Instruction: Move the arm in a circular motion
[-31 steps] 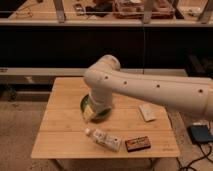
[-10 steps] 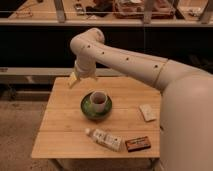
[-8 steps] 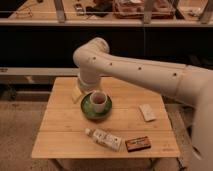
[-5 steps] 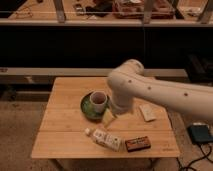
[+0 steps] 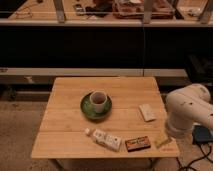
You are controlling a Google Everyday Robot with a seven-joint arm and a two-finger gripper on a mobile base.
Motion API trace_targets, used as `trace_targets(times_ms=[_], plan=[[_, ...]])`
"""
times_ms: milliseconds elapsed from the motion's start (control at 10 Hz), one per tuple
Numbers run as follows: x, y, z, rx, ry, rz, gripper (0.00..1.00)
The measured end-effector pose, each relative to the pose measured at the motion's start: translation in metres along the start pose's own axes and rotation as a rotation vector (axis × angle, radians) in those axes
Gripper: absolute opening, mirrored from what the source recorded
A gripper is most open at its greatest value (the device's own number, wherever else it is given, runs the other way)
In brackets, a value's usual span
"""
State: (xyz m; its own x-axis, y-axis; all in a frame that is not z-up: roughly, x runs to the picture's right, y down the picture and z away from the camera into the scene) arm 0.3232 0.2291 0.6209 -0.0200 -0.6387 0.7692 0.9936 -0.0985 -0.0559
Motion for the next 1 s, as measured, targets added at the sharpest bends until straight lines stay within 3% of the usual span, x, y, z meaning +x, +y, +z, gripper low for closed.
trace_targets(times_ms=[100, 200, 400, 600, 800, 900, 1000], plan=[[0.01, 0.015, 0.001, -0.012, -0.001, 0.041, 0.79], [0.04, 0.028, -0.002, -0.026, 0.015, 0.088, 0.79], [0.132, -0.004, -0.03, -0.011, 0.1, 0.107, 0.79], [0.243, -0.083, -0.078, 0.042, 0.224, 0.071, 0.79], [0.311, -0.141, -0.111, 0.076, 0.31, 0.039, 0.79], [0.353, -0.201, -0.135, 0.117, 0.368, -0.008, 0.79], [0.377, -0.249, -0.151, 0.148, 0.403, -0.05, 0.79]])
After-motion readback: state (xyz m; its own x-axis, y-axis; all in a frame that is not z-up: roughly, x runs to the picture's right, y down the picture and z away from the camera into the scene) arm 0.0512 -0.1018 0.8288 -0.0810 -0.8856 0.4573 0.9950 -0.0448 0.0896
